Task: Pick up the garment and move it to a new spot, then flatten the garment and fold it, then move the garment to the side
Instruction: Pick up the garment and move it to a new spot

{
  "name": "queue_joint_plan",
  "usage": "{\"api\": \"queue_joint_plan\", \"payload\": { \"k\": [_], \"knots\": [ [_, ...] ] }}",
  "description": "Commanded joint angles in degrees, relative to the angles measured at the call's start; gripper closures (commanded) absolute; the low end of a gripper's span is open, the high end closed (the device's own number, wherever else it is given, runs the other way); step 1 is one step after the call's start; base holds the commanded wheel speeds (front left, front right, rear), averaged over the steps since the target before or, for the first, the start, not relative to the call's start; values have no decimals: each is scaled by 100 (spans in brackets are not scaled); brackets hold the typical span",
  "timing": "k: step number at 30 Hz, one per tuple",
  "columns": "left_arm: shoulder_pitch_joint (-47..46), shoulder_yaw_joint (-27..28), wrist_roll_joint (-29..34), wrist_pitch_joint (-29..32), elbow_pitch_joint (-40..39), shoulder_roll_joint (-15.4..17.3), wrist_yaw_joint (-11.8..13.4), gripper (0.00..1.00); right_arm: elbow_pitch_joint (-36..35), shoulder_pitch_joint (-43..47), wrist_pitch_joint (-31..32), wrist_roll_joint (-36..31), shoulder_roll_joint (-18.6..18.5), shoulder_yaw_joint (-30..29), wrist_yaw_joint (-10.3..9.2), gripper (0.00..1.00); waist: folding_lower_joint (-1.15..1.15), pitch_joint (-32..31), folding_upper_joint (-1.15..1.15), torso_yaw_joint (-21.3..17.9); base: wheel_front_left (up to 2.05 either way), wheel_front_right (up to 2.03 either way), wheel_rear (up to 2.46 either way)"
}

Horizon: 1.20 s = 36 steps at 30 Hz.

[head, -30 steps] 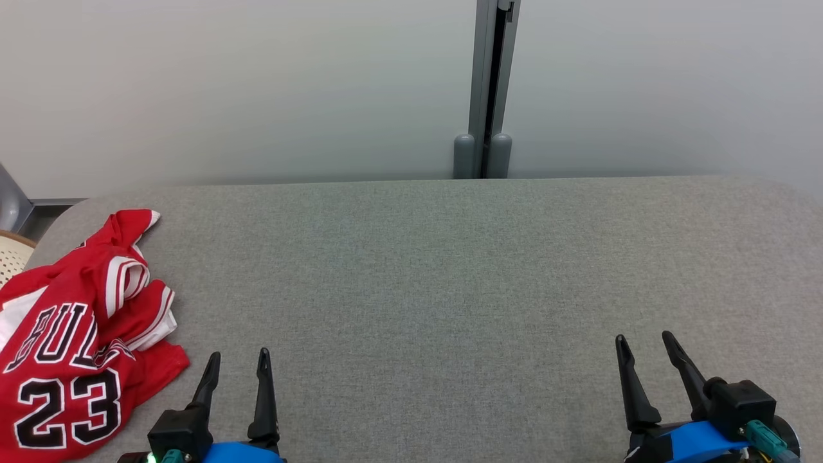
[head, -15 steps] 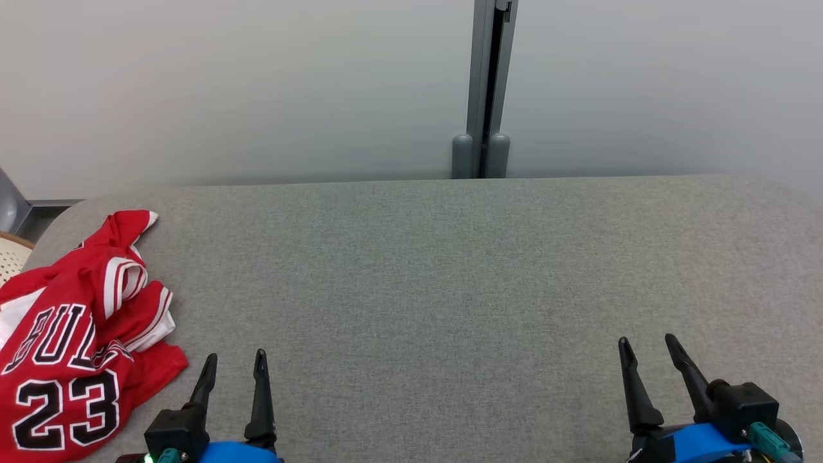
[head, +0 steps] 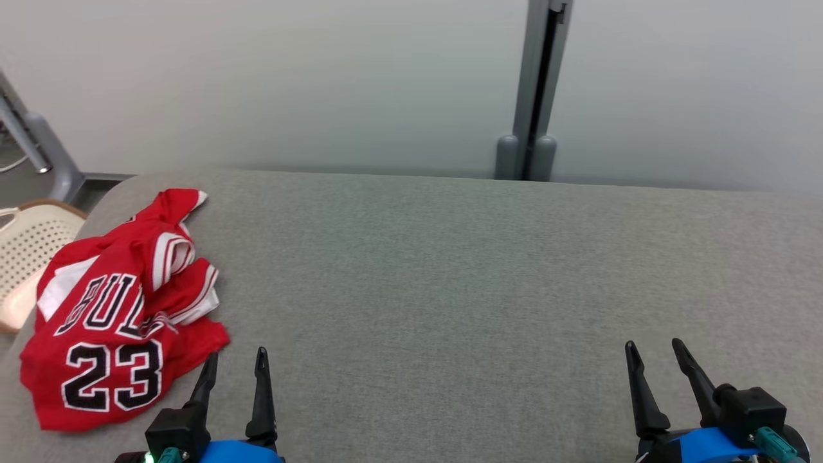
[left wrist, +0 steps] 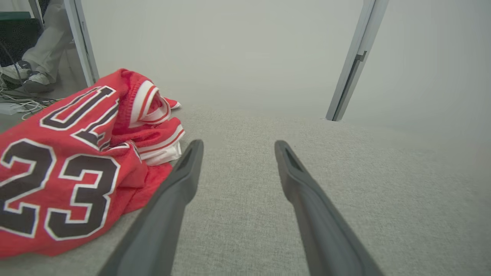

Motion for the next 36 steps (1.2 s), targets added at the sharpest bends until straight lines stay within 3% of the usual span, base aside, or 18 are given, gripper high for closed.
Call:
{"api": "queue_joint_plan", "payload": {
  "k": [1, 19, 27, 36],
  "knots": [
    [-40, 21, -13, -23, -22, 35, 30, 0, -30, 44, 10, 5, -27, -11, 3, 0, 0, 0, 0, 383, 0, 0, 0],
    [164, 115, -92, -34, -144, 205, 132, 0, -7, 4, -8, 70, -27, 145, 3, 0, 0, -8, 0, 2390, 0, 0, 0],
    [423, 356, -210, -105, -419, 147, 340, 0, 12, -360, 126, -87, -26, 522, 3, 0, 0, 234, 0, 2540, 0, 0, 0],
    [606, 489, -230, -146, -590, 127, 358, 0, 135, -553, 109, -81, -27, 686, 3, 0, 0, 309, 0, 2572, 0, 0, 0]
  ]
}}
